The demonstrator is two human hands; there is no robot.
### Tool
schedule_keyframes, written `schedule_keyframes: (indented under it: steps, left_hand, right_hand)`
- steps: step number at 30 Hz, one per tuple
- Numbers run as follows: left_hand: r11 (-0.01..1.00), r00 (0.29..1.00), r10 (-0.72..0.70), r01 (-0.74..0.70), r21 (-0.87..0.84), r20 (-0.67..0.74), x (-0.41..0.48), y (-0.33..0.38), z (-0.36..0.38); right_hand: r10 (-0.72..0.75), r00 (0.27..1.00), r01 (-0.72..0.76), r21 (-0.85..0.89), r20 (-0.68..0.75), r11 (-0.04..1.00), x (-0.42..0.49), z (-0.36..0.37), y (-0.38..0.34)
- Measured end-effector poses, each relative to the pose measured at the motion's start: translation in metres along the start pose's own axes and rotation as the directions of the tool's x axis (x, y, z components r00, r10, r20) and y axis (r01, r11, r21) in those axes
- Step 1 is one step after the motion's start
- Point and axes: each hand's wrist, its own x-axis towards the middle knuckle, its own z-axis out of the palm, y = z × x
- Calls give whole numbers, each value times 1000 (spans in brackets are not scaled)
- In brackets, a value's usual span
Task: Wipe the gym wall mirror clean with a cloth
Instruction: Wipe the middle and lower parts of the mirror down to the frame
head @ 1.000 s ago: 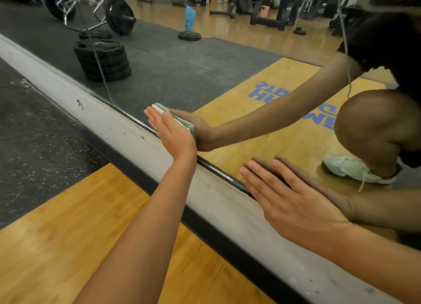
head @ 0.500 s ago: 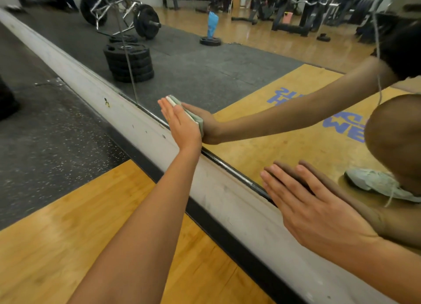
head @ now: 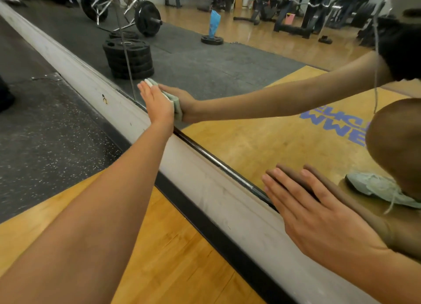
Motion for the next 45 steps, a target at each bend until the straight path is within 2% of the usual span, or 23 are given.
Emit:
schedule_keyframes:
  steps: [3, 5, 8, 10, 16, 20, 23, 27, 32, 37, 43, 45]
  left_hand:
    - [999, 998, -42, 43, 30, -41, 49, 16, -8]
    - [993, 991, -120, 119, -17, -56, 78, 16, -15]
    - [969, 973, -219, 209, -130, -73, 80, -2, -14]
    - [965, 975, -219, 209, -157, -46, 63, -14, -12]
    - [986, 991, -133, 133, -105, 8, 24, -27, -6]
    - [997, 999, -4, 8, -74, 54, -29, -25, 6]
    - [999, 999, 21, -19, -47, 39, -59, -18, 17]
    - [998, 996, 52, -51, -25, 78, -105, -5, 30]
    - [987, 978, 163, -164, -3, 133, -170, 27, 46]
    - [979, 964, 178, -194, 63, 200, -198, 31, 41]
    - [956, 916, 187, -253, 150, 355, -228, 26, 7]
    - [933, 888, 208, -306, 190, 410, -243, 28, -6]
  right_hand:
    - [4, 1000, -4, -9, -6, 1000, 1, 0, -2]
    - [3, 1000, -3, -14, 1, 1000, 2, 0, -1]
    - [8, 1000, -8, -22, 14, 1000, 0, 0, 2]
    - [16, 1000, -15, -16, 7, 1000, 0, 0, 3]
    - [13, 1000, -13, -37, 6, 999, 2, 5, 1]
    - [10, 1000, -10, -33, 7, 999, 2, 7, -1]
    - [7, 1000, -7, -22, 5, 1000, 2, 8, -3]
    - [1, 998, 0, -12, 63, 1000, 2, 8, -5]
    - [22, 990, -25, 25, 141, 999, 8, -1, -2]
    - [-28, 983, 14, 77, 182, 997, 8, -12, 1]
    - [-67, 978, -4, 343, 196, 939, 3, -29, 13]
    - [-26, 988, -42, 425, 152, 904, 3, -34, 13]
